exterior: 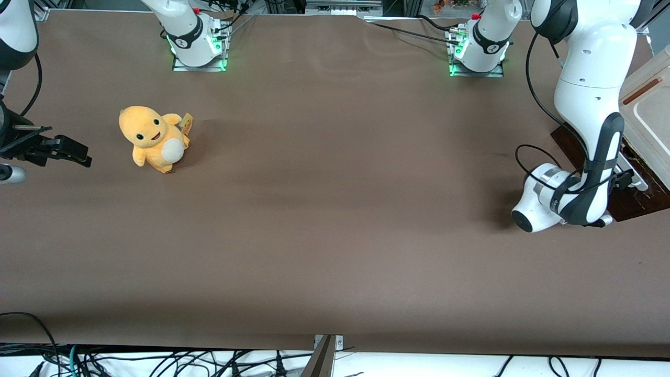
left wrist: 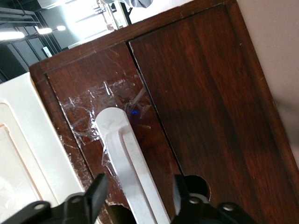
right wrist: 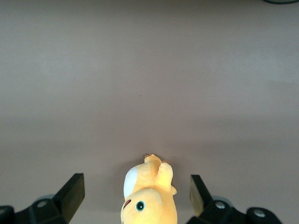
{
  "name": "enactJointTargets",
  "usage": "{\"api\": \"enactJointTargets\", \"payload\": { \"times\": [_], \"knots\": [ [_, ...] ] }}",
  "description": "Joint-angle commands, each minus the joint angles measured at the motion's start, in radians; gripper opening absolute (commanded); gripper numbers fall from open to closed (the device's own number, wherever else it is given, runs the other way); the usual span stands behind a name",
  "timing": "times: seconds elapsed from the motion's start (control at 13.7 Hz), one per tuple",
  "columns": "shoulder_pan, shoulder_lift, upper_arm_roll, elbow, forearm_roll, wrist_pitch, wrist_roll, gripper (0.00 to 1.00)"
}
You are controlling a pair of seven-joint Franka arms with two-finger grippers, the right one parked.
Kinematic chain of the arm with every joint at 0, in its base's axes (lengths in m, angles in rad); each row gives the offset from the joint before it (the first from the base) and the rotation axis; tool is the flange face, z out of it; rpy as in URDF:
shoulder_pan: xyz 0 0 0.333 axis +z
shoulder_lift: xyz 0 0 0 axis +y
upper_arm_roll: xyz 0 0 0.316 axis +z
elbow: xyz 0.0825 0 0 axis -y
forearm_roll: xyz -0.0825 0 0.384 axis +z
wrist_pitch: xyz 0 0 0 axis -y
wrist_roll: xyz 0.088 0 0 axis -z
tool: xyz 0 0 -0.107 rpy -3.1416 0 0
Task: Open lower drawer with left arm only
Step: 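Lower the open left gripper around the lower drawer's white handle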
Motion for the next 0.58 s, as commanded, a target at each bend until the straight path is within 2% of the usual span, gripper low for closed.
{"api": "enactJointTargets", "payload": {
  "times": [0.0, 0.07, 0.15, 0.44, 0.51],
  "knots": [
    [0.007, 0.017, -0.007, 0.029, 0.032, -0.009, 0.002, 0.40],
    [0.007, 0.018, -0.005, 0.031, 0.030, -0.009, 0.001, 0.37],
    [0.006, 0.017, -0.007, 0.031, 0.030, -0.011, 0.002, 0.29],
    [0.001, 0.017, -0.007, 0.032, 0.029, -0.012, 0.007, 0.16],
    [-0.005, 0.018, -0.007, 0.032, 0.028, -0.012, 0.010, 0.16]
  ]
}}
